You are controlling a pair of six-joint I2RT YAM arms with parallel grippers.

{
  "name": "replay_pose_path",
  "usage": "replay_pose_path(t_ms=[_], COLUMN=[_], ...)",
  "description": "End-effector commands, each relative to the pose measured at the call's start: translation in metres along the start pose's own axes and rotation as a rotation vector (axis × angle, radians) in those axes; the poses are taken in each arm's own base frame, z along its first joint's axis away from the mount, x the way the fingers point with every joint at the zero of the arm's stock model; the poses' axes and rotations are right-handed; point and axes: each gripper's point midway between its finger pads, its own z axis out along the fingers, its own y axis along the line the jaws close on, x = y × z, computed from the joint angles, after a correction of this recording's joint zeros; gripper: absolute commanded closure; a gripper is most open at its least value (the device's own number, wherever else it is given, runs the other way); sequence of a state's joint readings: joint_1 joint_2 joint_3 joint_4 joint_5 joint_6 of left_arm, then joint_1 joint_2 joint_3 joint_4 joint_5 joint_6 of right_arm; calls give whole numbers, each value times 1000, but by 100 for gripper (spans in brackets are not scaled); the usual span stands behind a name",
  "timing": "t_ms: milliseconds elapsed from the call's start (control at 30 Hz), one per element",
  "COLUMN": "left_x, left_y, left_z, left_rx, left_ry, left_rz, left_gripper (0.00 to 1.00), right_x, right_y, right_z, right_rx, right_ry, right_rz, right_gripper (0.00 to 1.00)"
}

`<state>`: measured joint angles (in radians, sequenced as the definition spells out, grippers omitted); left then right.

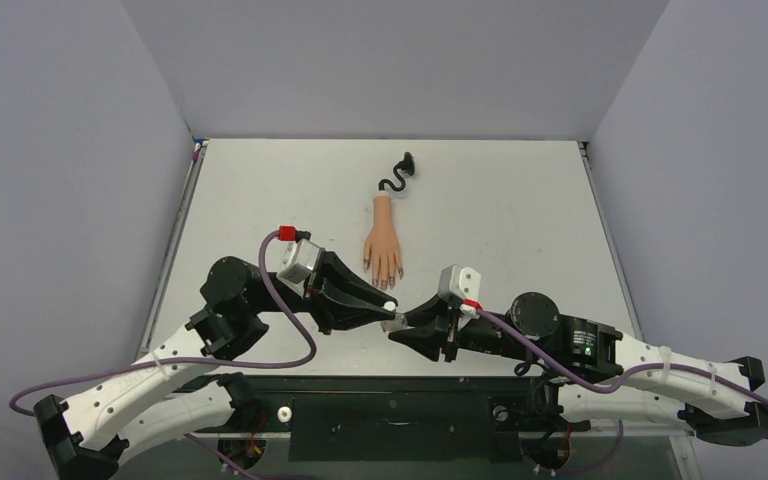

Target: Paint the nails

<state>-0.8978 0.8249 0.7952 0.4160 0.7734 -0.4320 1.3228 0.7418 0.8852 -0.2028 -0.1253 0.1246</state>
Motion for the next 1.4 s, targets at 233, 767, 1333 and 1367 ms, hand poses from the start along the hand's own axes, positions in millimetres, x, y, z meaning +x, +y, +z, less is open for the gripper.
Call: replay_pose_path(t_ms=[233,767,1333,1367], left_x=[4,7,-19,-21], left_y=[37,72,55,53], left_z=[5,3,-3,-4], left_rx=[-264,-469,-446,-443], left_ry=[-5,-33,-39,-41], left_rz=[-23,-22,21,30], left_gripper=[98,85,13,12], right_x=[-44,-46,-36,-35], right_y=[-52,-80,-75,-75], right_z=[-9,-12,-18,-19], right_rx=[310,481,450,451], right_ry=[-142,-143,-125,-123], right_rz=[37,49,66,66], right_gripper=[100,100,100,100])
